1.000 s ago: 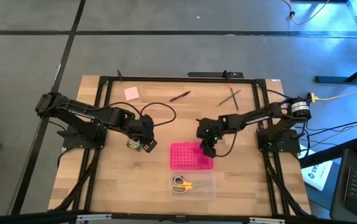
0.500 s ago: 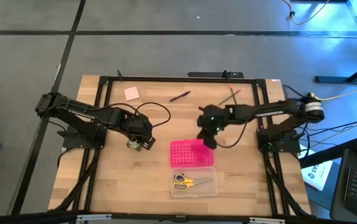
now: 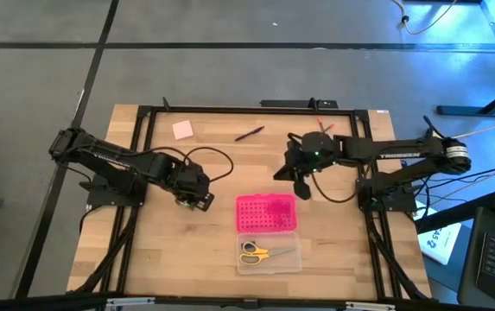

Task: Pack school essentials
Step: Put the yellow crayon box into the pink box

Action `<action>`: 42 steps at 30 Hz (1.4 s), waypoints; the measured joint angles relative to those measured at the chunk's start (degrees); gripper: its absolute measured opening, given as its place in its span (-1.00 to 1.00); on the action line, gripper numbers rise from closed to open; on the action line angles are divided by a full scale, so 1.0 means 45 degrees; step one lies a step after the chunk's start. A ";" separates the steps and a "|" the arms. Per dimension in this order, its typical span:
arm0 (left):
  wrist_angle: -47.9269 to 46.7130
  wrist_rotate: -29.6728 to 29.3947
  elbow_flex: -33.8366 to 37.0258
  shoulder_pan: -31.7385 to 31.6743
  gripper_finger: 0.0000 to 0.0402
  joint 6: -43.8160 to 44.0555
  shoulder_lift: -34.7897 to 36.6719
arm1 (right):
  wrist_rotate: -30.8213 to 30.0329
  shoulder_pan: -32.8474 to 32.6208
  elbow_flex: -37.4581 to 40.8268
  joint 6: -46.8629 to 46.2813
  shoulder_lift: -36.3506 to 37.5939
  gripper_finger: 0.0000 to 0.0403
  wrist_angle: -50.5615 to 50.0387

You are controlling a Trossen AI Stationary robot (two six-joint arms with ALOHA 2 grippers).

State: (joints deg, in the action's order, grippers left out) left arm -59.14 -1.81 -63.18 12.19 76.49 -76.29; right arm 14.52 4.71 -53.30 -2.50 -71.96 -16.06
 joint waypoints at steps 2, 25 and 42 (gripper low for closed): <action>-0.0042 -0.0006 0.0000 0.0005 -0.78 0.0015 0.0000 | 0.0285 0.0000 0.0001 0.0071 0.0063 -0.85 -0.0060; -0.2577 0.0401 0.0000 -0.0010 -0.78 0.0130 0.0047 | 0.1025 0.0000 0.0001 0.0330 0.0110 -0.85 -0.0007; -0.2341 0.0189 0.1359 -0.0015 -0.31 -0.1742 0.0894 | 0.1020 0.0000 0.0016 0.0318 0.0106 -0.85 0.0007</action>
State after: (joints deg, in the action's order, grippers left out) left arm -69.68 -0.96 -57.06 12.12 68.65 -72.27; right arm 19.11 4.71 -53.23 -1.07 -71.48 -16.03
